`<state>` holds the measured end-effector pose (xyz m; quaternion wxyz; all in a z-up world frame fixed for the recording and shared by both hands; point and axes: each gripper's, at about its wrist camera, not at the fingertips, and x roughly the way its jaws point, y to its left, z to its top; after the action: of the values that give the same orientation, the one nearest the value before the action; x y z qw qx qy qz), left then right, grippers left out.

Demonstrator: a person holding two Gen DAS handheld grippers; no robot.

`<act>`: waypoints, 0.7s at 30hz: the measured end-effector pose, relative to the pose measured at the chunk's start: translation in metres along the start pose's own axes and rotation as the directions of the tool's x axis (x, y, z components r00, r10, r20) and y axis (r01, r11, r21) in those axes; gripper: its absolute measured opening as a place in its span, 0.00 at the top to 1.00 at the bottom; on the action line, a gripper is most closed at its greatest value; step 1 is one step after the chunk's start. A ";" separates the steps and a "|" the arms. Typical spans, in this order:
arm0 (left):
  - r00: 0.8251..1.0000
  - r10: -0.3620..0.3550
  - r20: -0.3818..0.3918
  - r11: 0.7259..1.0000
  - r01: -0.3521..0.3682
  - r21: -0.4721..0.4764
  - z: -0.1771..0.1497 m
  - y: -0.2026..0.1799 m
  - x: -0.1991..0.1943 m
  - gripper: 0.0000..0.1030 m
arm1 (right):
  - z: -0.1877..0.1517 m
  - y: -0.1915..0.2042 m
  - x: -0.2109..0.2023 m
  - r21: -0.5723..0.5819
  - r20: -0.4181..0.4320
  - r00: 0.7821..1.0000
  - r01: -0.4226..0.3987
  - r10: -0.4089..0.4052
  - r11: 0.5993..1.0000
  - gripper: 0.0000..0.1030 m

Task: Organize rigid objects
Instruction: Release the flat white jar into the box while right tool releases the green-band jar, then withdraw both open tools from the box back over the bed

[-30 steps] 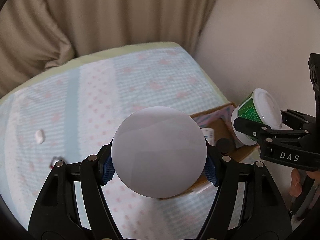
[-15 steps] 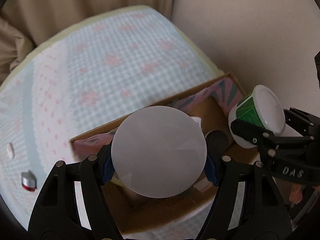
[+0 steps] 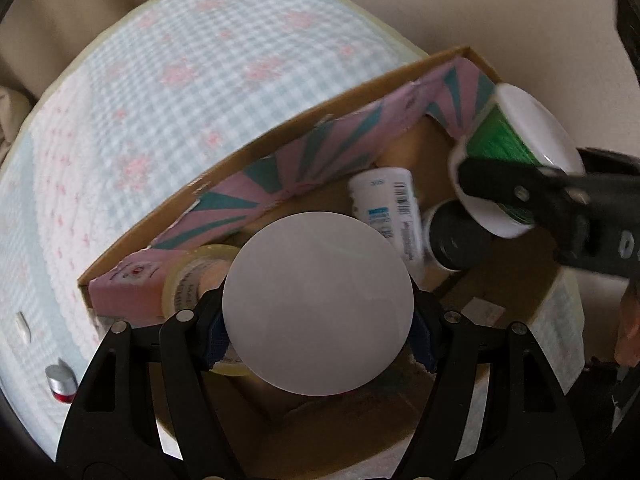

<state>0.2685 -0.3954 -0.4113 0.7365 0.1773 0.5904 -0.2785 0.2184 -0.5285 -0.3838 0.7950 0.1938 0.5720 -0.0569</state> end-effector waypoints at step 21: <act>0.997 0.018 0.069 0.999 -0.014 -0.052 -0.029 0.018 -0.053 0.00 | 0.003 0.006 -0.046 0.086 0.086 0.996 0.007 -0.015 0.996 0.00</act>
<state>0.2496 -0.3531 -0.3685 0.7632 0.1531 0.5698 -0.2635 0.2071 -0.5302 -0.3389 0.8096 0.2220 0.5351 -0.0942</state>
